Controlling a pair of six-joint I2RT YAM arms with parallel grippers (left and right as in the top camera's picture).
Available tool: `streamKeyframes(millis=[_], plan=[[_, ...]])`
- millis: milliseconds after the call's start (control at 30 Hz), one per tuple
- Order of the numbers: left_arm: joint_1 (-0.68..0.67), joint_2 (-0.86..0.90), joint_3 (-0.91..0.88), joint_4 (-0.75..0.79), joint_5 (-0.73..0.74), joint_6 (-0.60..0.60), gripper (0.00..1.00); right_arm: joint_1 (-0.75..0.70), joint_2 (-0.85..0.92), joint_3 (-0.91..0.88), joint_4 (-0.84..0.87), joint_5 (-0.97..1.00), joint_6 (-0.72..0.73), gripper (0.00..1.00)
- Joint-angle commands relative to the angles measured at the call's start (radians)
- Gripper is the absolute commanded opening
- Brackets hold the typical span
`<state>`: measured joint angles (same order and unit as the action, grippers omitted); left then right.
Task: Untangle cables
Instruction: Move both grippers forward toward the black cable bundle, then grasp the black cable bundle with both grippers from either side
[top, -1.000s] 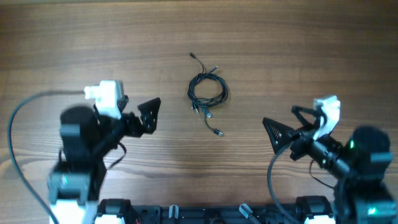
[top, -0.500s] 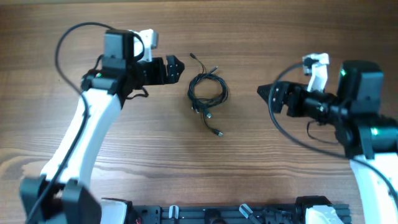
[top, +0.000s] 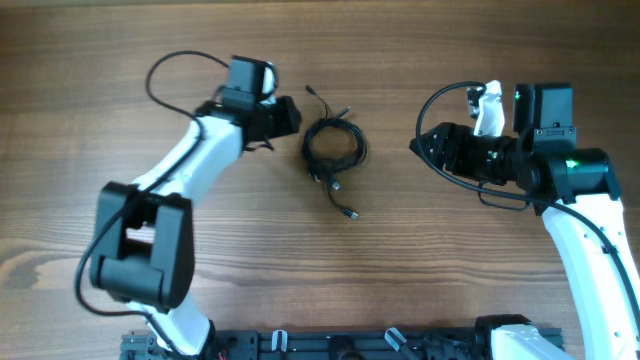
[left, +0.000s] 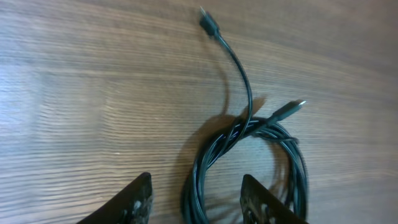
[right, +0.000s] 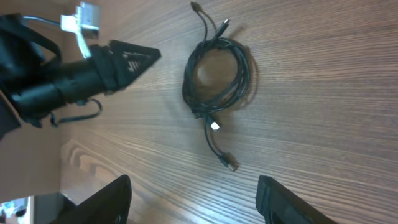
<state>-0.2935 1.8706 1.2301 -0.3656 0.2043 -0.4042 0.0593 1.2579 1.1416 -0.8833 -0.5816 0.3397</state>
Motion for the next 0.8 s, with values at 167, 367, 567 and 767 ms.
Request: streamKeyframes(millis=[167,367,567,767], plan=[[-0.122,0.116,0.018,0.052,-0.243,-0.054,0.37,0.008,0.008,0.016,-0.001,0.029,0.003,0.66],[-0.160,0.165,0.018,0.092,-0.278,-0.053,0.37,0.009,0.008,0.016,-0.001,0.040,0.000,0.67],[-0.165,0.187,0.018,0.101,-0.304,-0.053,0.20,0.009,0.008,0.016,0.000,0.056,0.000,0.67],[-0.159,0.106,0.021,0.072,-0.307,-0.053,0.04,0.013,0.008,0.016,0.012,0.057,0.006,0.66]])
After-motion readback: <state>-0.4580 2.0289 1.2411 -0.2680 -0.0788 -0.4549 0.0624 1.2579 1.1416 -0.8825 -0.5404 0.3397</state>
